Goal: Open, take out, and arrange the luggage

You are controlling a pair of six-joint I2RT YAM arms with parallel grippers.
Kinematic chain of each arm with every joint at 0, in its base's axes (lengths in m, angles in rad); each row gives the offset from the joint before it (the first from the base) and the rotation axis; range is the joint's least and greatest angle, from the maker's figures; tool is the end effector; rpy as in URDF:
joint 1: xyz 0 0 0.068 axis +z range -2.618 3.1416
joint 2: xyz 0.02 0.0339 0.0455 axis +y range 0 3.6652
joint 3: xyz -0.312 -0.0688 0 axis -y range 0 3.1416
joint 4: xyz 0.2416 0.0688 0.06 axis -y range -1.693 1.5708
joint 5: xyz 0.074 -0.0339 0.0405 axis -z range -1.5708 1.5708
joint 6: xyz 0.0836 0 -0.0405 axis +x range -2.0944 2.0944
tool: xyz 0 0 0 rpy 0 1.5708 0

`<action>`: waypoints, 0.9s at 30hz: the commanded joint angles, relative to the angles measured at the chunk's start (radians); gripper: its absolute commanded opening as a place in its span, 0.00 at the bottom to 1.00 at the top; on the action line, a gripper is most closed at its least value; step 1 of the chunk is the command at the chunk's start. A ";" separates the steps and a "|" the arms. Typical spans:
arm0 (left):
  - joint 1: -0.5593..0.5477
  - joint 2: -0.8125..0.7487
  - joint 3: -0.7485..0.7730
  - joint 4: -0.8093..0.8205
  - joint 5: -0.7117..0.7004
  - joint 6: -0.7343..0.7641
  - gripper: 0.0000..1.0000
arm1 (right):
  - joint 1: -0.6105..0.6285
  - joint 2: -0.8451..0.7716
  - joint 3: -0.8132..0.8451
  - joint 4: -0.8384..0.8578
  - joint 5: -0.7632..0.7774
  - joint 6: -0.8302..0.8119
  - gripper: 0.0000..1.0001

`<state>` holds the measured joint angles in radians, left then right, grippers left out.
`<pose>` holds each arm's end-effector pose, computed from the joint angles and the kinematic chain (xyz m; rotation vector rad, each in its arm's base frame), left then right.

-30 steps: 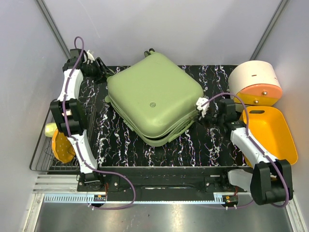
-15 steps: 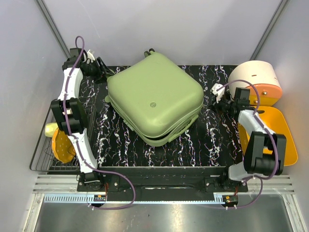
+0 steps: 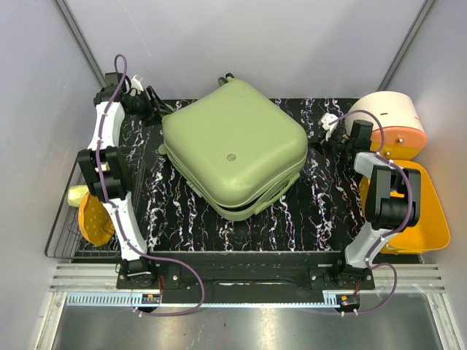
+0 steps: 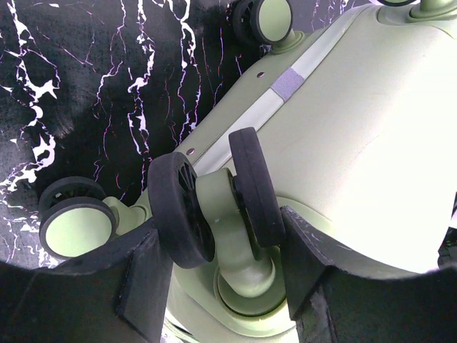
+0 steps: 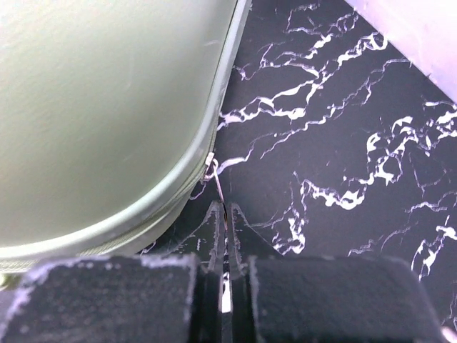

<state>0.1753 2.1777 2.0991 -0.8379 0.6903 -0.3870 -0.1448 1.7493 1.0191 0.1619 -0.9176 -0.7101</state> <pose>0.5290 0.0396 0.3008 -0.3854 2.3923 -0.9462 0.4060 0.0079 0.2369 -1.0015 1.6447 0.4133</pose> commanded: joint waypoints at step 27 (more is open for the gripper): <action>-0.050 -0.073 -0.149 0.117 0.017 0.123 0.00 | 0.156 0.188 0.381 0.371 0.157 0.434 0.61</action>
<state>0.1585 2.1860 2.0808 -0.7826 0.7052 -0.3721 0.0299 2.0430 1.3006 0.6838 -0.8719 -0.2394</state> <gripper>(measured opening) 0.595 0.460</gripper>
